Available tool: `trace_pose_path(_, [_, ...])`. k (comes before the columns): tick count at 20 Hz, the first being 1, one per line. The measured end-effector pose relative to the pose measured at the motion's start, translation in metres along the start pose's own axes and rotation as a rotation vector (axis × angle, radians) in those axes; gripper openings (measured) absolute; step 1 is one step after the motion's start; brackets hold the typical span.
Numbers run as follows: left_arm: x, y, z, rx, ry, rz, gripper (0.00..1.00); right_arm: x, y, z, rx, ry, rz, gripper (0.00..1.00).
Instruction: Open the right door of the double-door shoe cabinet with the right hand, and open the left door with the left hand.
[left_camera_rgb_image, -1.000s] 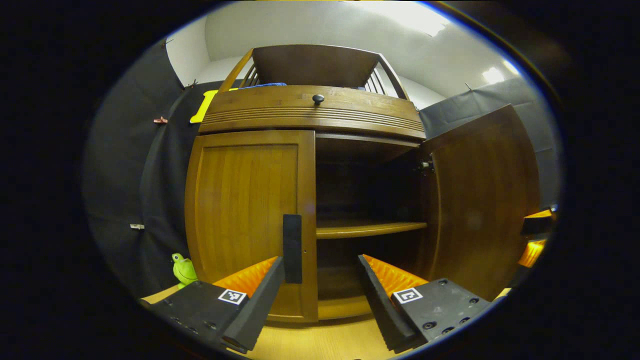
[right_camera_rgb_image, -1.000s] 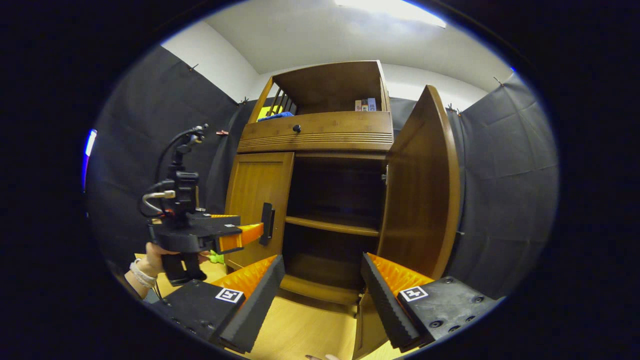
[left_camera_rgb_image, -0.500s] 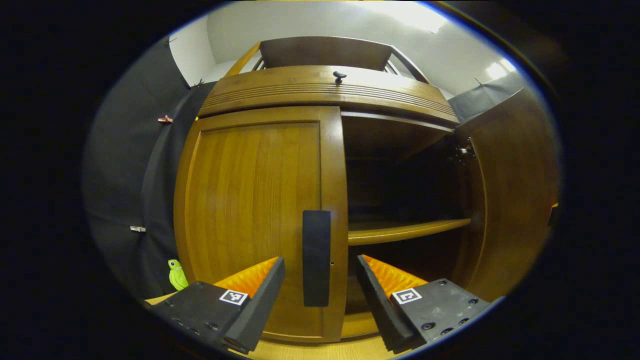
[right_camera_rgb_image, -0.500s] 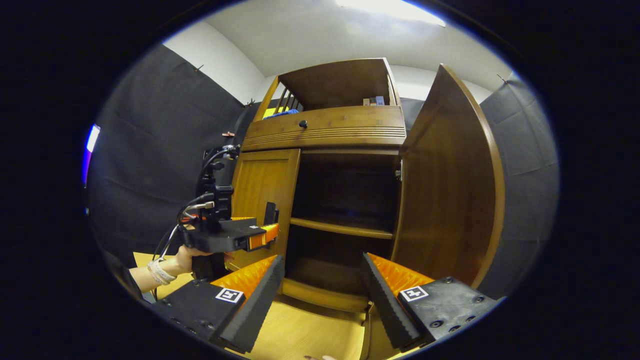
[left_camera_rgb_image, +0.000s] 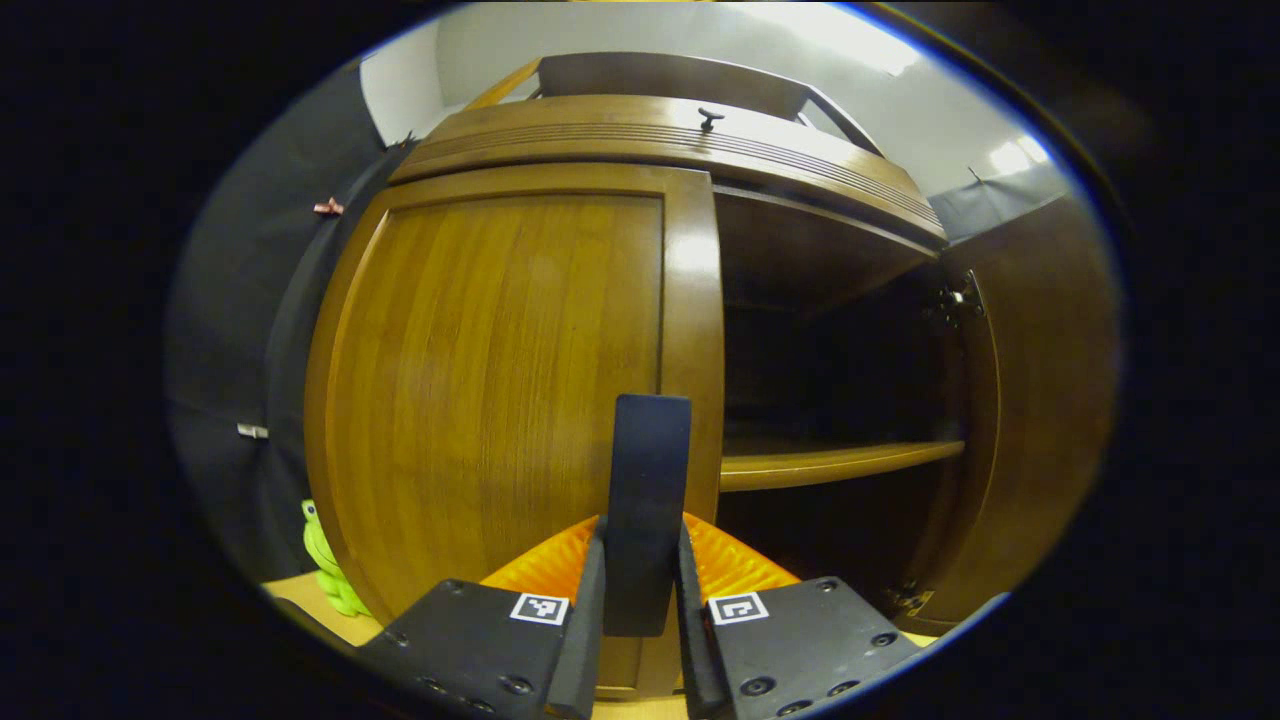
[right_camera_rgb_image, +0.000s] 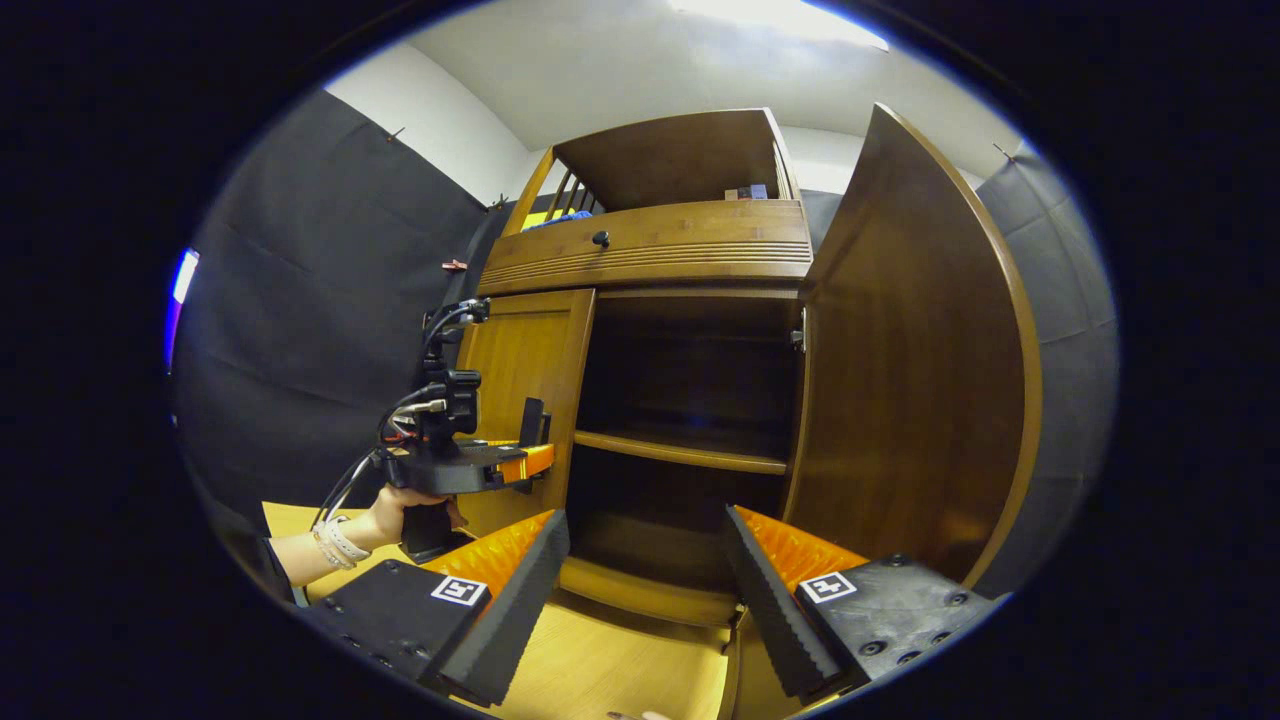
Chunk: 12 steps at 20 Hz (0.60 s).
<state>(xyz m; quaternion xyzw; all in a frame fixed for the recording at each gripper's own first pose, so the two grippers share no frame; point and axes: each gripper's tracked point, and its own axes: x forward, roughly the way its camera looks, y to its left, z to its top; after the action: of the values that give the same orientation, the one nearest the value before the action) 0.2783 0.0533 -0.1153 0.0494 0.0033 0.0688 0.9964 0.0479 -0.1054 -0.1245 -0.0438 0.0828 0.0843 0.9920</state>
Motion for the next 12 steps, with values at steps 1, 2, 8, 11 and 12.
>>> trace_pose_path(1, [0.0, -0.001, 0.0, 0.009, -0.003, 0.004, 0.35, 0.001, 0.001, -0.002, 0.0, 0.004, -0.001, 0.99])
trace_pose_path(2, [0.001, -0.002, 0.0, -0.008, 0.006, -0.002, 0.34, 0.002, 0.003, -0.003, 0.006, 0.009, 0.0, 0.99])
trace_pose_path(8, [-0.022, 0.001, 0.002, -0.035, 0.022, -0.029, 0.29, 0.01, 0.001, -0.006, 0.037, 0.031, -0.011, 0.99])
trace_pose_path(11, [-0.044, 0.004, 0.001, -0.064, 0.034, -0.054, 0.3, 0.005, 0.008, -0.004, 0.041, 0.03, -0.01, 0.98])
trace_pose_path(12, [-0.051, 0.006, 0.002, -0.069, 0.04, -0.061, 0.3, 0.002, 0.013, -0.001, 0.039, 0.029, -0.008, 0.95])
